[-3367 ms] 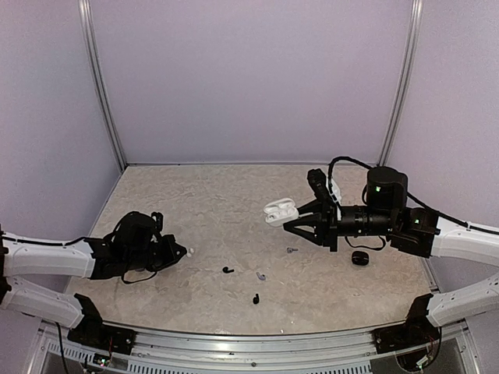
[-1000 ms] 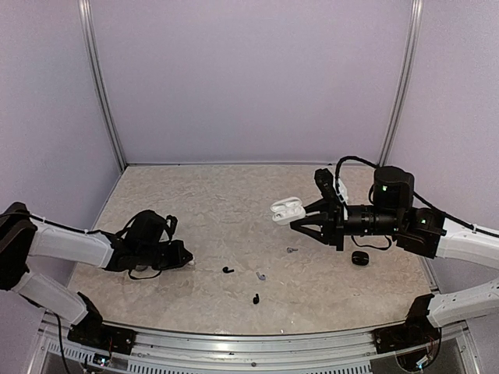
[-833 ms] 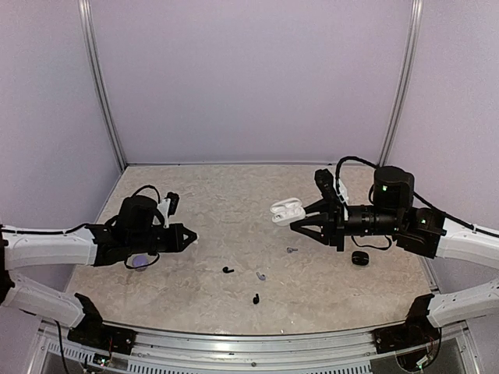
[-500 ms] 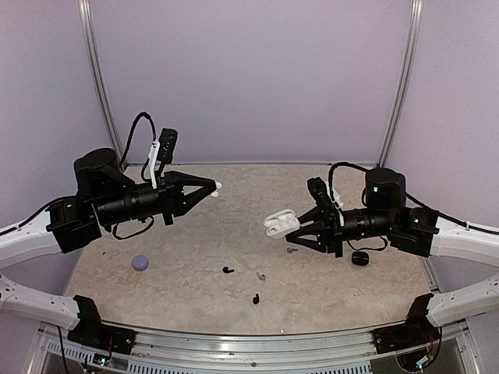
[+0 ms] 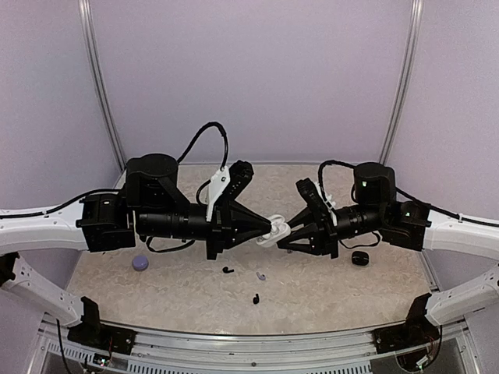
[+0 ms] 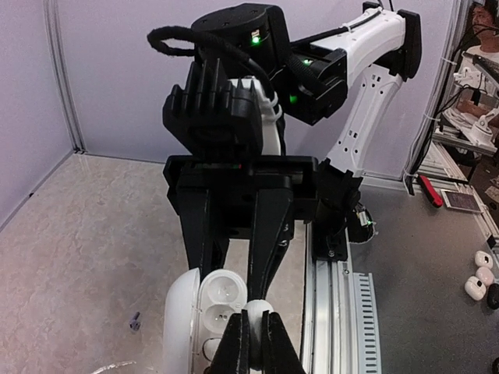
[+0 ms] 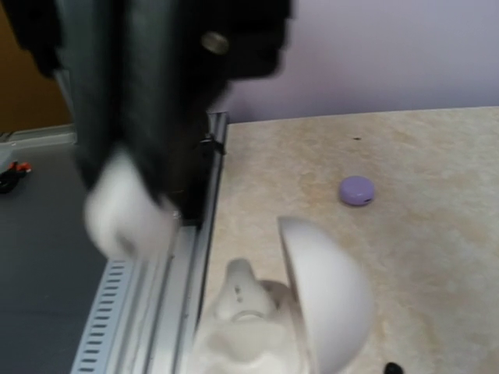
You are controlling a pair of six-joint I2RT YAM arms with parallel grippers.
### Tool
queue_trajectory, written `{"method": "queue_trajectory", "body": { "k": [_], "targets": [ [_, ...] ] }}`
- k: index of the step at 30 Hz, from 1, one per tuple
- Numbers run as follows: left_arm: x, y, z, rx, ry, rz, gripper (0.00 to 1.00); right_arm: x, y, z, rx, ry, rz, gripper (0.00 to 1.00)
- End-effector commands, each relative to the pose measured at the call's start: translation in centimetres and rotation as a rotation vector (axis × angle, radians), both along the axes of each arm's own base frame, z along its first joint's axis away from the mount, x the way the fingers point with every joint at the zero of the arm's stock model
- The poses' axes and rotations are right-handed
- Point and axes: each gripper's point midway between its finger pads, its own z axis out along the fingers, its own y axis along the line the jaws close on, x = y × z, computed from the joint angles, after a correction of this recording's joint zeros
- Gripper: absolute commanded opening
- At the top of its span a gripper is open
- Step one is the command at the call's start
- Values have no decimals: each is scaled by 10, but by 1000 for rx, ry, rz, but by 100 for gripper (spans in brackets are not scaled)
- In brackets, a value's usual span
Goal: Insert the wireless bluetooth earbuds into the charging case
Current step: Insert the right earbud into the right side groove of the charging case.
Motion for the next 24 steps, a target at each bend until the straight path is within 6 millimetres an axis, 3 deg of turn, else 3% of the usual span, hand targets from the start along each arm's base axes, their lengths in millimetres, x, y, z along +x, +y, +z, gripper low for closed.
{"method": "queue_trajectory", "body": {
  "k": [1, 14, 24],
  "targets": [
    [4, -7, 2, 35, -59, 13, 0, -11, 6, 10, 6, -9, 53, 0],
    [13, -12, -17, 124, -66, 52, 0, -17, 11, 13, 7, -13, 72, 0],
    [8, -20, -38, 190, -66, 13, 0, -19, 11, 14, 11, -13, 78, 0]
  ]
}}
